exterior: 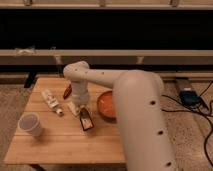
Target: Place the eraser on the white sponge
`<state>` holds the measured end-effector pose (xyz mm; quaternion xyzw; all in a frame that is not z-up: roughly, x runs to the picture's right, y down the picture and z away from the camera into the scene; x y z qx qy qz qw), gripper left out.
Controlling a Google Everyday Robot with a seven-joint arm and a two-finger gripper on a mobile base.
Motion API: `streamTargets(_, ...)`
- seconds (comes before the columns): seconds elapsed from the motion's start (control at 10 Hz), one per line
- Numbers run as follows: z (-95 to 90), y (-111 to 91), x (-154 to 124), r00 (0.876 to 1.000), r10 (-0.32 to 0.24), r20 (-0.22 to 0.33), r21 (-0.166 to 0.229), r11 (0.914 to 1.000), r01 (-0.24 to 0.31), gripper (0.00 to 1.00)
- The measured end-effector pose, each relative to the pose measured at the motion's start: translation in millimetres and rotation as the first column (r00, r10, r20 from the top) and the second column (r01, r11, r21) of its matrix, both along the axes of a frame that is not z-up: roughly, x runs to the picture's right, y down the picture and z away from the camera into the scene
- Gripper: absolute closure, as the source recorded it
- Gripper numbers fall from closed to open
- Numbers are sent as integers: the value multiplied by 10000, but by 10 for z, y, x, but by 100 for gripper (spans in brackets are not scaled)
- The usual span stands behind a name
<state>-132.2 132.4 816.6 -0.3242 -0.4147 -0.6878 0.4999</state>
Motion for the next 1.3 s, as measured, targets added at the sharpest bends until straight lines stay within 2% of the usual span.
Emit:
streamTargets(0.2, 202, -198, -79, 9998, -84, 182, 94, 9999, 82, 100)
streamTargets(0.4, 369, -380, -161, 9990, 29, 442, 416, 9991, -47, 100)
streamTargets(0.7, 482, -429, -249, 9966, 391, 729, 870, 9952, -454, 100)
streamTargets(1.2, 637, -447, -503, 9922, 709, 1030, 1219, 9890, -833, 99)
streamTargets(1.3, 652, -477, -560, 9909, 795, 1084, 1325, 9867, -936, 93)
